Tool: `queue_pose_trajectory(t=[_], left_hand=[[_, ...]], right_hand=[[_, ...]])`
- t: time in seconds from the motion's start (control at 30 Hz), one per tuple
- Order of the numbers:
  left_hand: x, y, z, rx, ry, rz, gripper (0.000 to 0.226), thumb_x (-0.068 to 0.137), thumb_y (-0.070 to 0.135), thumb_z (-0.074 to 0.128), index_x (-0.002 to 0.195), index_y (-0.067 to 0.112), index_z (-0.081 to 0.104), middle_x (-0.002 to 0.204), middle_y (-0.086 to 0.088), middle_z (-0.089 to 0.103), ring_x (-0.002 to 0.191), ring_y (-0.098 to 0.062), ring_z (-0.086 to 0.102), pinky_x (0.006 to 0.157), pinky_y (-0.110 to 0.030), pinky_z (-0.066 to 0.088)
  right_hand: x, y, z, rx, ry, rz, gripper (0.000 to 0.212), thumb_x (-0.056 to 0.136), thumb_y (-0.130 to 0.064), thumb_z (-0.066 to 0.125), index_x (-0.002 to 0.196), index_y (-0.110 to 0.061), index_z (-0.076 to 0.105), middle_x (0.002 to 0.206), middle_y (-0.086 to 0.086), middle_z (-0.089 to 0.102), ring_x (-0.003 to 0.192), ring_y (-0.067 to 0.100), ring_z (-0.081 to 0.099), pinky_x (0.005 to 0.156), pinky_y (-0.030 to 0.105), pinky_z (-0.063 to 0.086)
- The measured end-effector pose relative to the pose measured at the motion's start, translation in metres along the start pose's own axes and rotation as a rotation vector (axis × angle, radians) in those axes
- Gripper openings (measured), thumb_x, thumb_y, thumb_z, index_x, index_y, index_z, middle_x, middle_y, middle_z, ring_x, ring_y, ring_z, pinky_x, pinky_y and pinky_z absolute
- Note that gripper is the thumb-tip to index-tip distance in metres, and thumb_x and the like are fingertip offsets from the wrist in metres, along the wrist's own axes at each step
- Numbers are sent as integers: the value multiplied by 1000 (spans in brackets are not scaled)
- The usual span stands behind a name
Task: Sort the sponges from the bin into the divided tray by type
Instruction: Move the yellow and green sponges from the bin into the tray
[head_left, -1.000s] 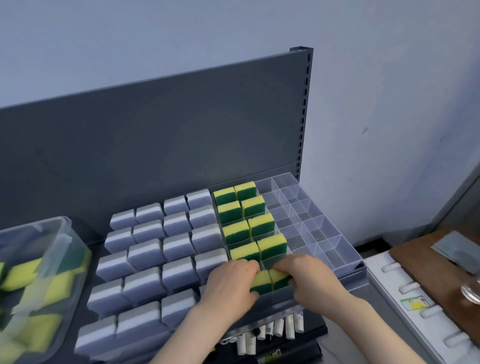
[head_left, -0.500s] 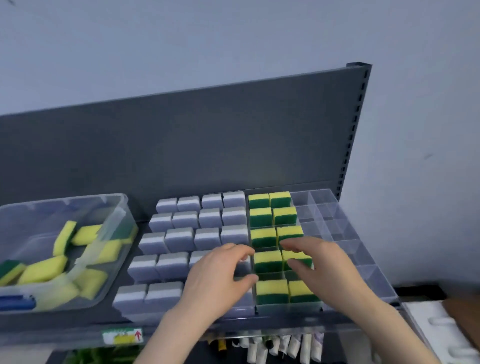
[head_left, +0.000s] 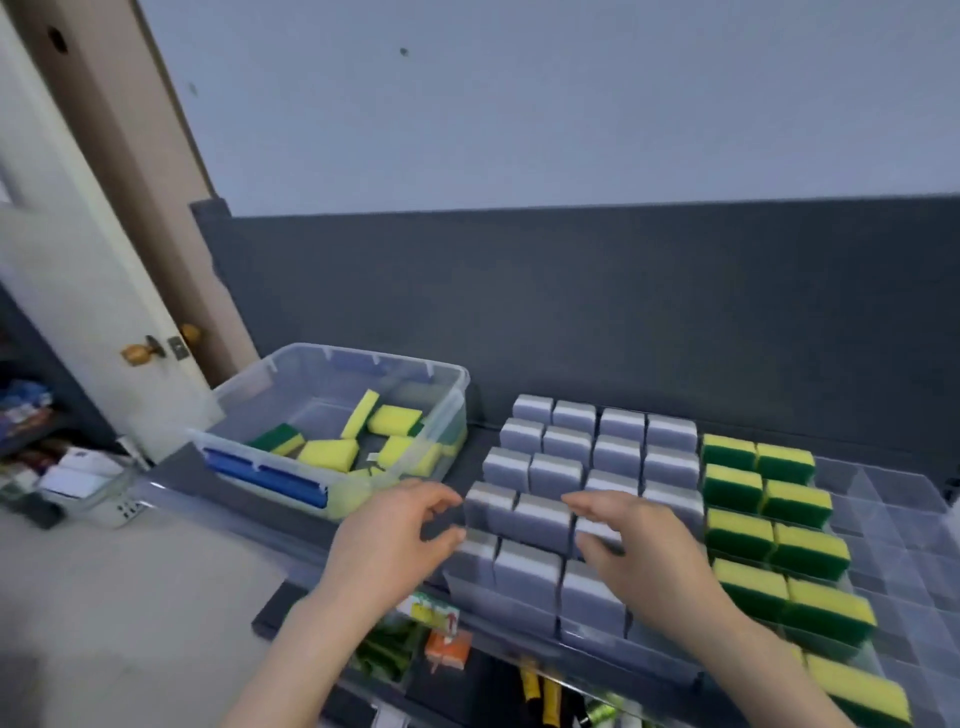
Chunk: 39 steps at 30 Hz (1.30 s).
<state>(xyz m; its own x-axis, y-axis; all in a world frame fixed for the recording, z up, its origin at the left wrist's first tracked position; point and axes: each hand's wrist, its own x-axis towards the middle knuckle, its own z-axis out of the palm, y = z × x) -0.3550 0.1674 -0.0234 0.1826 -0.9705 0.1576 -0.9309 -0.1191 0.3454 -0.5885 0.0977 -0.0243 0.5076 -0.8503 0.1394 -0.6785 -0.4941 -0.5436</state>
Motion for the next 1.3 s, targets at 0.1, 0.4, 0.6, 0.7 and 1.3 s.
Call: queue_pose_trajectory(t=[0.1, 0.4, 0.6, 0.7, 1.3], left_hand=[[1, -39, -22, 56, 23, -37, 34, 81, 46, 67, 115, 39, 62, 101, 22, 58, 92, 2, 56, 78, -22, 48], [9, -177, -97, 172, 12, -96, 33, 84, 43, 63, 117, 39, 60, 110, 18, 60, 98, -1, 59, 77, -30, 53], [24, -253, -135, 212, -6, -66, 30, 84, 43, 64, 114, 39, 61, 107, 18, 62, 96, -3, 59, 79, -30, 53], [41, -282, -150, 223, -26, -38, 29, 83, 43, 65, 111, 39, 63, 106, 19, 64, 94, -2, 59, 79, -30, 53], [191, -367, -127, 546, -334, 191, 33, 88, 40, 59, 119, 31, 61, 113, 8, 64, 103, -17, 60, 79, -33, 54]], right_hand=[[17, -28, 18, -16, 5, -31, 42, 91, -25, 56, 131, -37, 51, 132, -20, 53, 121, 1, 49, 103, 18, 38], [76, -135, 76, -82, 28, -138, 39, 89, -21, 58, 126, -32, 56, 124, -16, 60, 110, 5, 56, 92, 17, 42], [108, -186, 113, -153, 27, -145, 38, 90, -22, 57, 127, -31, 57, 125, -16, 60, 107, 6, 58, 89, 16, 43], [122, -200, 125, -182, 16, -127, 37, 90, -21, 57, 126, -31, 58, 124, -16, 61, 107, 6, 58, 89, 17, 44], [280, -204, 188, -478, -260, -157, 40, 88, -21, 48, 125, -33, 54, 123, -7, 59, 117, 18, 52, 89, 36, 48]])
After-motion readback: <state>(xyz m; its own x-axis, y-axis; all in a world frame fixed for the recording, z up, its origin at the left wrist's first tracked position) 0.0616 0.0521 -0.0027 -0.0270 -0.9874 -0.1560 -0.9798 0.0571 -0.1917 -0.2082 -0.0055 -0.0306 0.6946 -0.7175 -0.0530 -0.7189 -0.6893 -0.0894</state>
